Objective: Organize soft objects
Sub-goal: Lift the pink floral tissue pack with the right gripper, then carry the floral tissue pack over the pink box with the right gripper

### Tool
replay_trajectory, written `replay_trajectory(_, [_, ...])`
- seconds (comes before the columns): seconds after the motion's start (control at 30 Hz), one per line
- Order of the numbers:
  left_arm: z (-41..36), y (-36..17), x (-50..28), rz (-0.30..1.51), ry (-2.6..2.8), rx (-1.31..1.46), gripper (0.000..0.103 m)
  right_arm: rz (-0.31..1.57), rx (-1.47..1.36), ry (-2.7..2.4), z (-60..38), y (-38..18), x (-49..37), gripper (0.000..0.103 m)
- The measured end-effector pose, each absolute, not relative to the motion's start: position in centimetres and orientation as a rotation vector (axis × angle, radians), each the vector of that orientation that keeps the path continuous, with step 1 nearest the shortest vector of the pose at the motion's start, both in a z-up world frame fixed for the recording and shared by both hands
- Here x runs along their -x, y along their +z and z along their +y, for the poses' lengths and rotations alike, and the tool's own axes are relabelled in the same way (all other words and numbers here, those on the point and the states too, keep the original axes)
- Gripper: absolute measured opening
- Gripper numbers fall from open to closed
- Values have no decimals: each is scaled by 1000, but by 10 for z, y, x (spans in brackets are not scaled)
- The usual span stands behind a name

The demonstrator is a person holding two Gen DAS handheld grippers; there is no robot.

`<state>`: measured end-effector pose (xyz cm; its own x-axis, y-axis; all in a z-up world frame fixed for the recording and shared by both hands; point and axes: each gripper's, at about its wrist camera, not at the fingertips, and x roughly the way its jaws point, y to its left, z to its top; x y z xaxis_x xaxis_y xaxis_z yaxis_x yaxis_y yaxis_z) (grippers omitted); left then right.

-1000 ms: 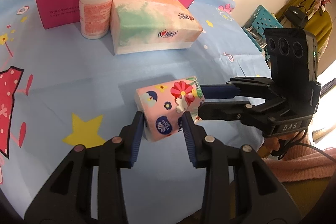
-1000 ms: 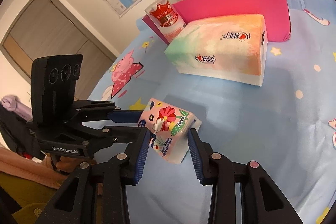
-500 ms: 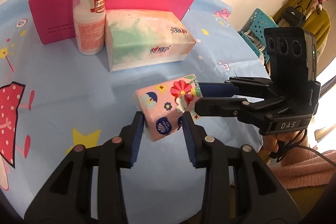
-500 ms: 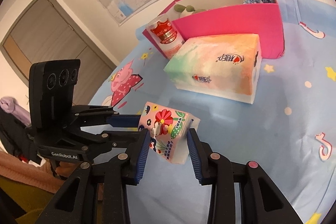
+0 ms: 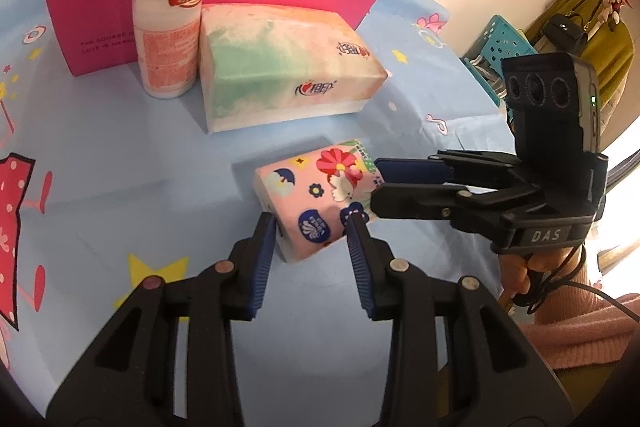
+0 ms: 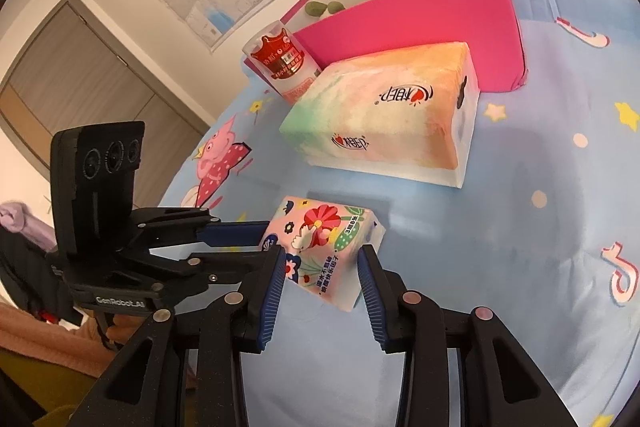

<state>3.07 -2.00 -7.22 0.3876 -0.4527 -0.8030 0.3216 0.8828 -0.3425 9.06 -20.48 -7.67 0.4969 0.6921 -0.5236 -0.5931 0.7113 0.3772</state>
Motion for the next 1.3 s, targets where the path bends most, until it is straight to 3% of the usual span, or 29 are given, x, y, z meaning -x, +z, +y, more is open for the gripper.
replay_trajectory(1.3, [-31, -14, -46, 911, -505, 73, 39, 542, -103, 757, -215, -23, -81, 39])
